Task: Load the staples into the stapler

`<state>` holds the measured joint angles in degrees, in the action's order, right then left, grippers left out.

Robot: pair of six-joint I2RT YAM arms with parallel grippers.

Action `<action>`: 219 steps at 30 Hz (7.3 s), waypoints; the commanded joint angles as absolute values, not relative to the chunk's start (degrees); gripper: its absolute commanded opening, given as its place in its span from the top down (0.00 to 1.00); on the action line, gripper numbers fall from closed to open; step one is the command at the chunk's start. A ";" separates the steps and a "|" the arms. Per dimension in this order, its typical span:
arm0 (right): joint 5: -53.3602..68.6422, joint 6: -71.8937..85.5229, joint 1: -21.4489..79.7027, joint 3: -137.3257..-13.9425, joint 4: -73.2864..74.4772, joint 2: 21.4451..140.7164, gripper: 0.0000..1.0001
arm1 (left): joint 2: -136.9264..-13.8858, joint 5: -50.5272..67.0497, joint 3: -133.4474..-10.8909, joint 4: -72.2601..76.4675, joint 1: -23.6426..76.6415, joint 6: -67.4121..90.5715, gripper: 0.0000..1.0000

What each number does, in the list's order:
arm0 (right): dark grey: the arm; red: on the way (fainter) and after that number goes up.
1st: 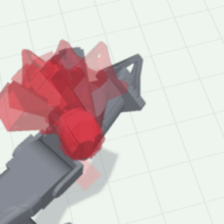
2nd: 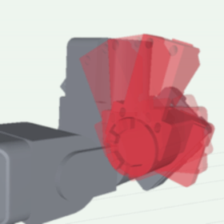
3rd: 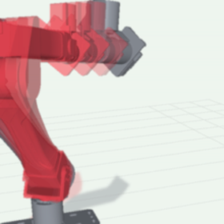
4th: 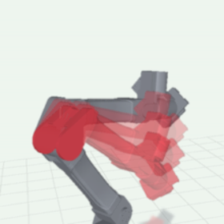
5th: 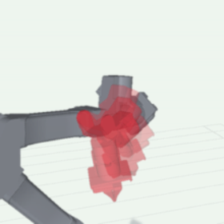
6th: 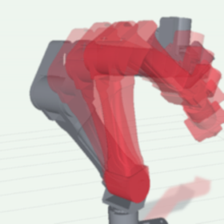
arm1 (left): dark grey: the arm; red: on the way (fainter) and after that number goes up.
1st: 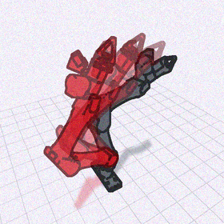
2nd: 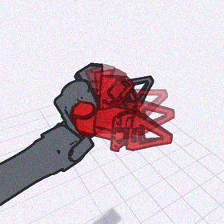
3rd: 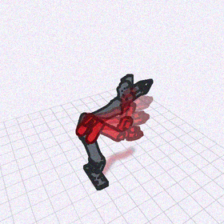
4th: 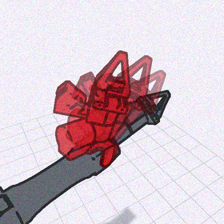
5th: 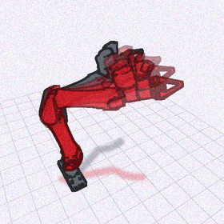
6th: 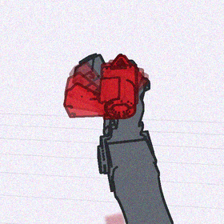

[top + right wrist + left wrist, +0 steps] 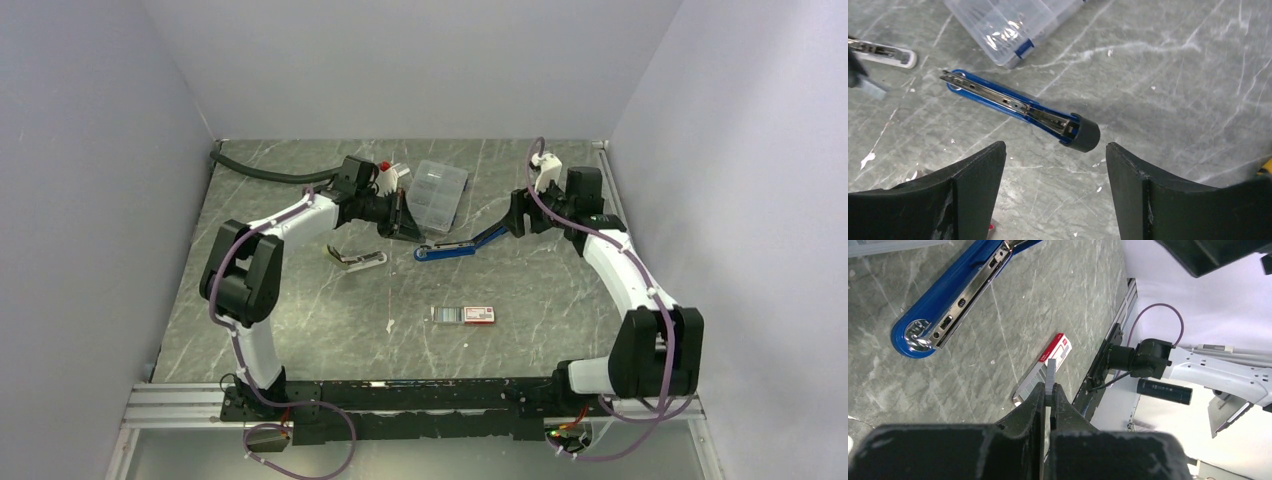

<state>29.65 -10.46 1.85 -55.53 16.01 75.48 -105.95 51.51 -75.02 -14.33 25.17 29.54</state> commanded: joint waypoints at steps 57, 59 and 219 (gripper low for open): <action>32.50 16.25 0.37 -49.69 14.49 77.98 0.78 | -106.95 45.97 -69.97 -3.74 26.26 45.91 0.94; 31.96 17.25 0.22 -49.29 13.18 78.21 0.79 | -106.65 45.45 -69.55 -4.23 26.68 46.73 0.93; 37.71 20.44 -5.36 -39.52 -2.89 71.89 0.34 | -116.54 34.74 -77.81 -14.18 33.57 51.20 0.92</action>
<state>36.51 20.18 -5.13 -39.77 -0.10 72.93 -116.09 35.59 -76.23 -13.74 33.10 51.96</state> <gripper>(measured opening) 0.654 0.080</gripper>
